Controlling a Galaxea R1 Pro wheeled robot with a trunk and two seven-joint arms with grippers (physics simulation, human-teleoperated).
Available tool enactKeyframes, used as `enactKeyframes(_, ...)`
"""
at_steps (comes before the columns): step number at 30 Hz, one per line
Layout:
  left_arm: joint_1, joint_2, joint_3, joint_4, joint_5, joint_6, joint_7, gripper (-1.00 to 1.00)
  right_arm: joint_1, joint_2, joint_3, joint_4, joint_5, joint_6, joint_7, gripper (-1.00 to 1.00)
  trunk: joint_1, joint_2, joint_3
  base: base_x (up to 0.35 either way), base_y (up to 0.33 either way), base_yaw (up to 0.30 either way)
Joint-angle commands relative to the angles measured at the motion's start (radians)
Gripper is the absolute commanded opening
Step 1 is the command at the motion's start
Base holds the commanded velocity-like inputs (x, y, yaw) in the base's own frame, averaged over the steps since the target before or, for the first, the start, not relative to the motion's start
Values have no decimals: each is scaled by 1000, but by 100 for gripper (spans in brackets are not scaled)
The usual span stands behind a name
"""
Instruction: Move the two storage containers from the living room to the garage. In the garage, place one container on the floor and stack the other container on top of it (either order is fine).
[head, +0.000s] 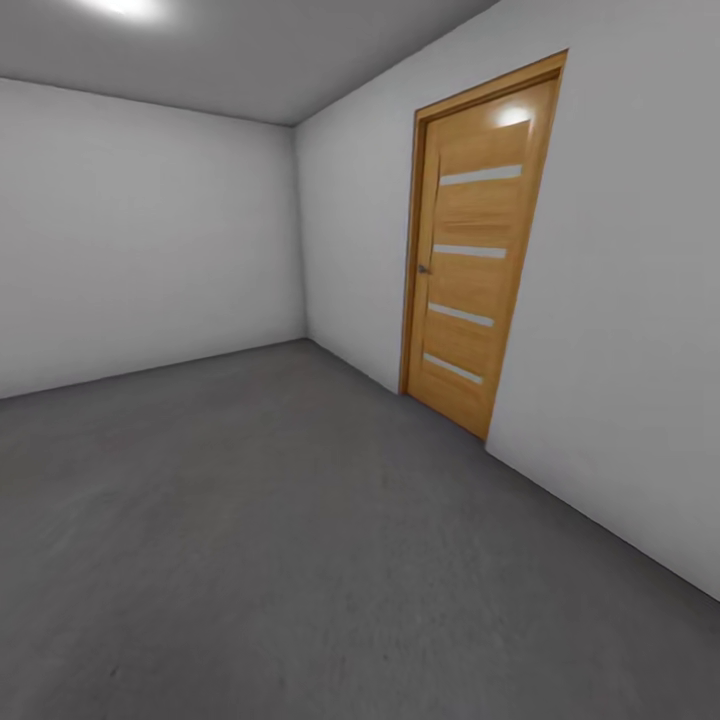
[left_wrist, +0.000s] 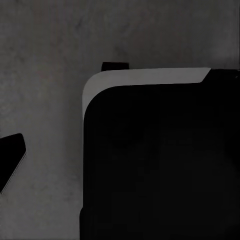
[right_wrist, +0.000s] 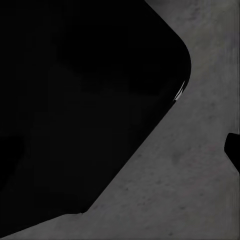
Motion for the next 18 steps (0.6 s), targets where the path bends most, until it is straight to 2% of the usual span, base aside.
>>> enactKeyframes(1, 0, 0, 1, 0, 2, -2, -1, 100, 0, 0, 3, 0, -1, -3, 0, 100, 1, 0, -1, 323, 0, 0)
enactKeyframes(18, 0, 0, 1, 0, 2, -2, -1, 100, 0, 0, 4, 0, 2, -3, 0, 100, 1, 0, -1, 323, 0, 0)
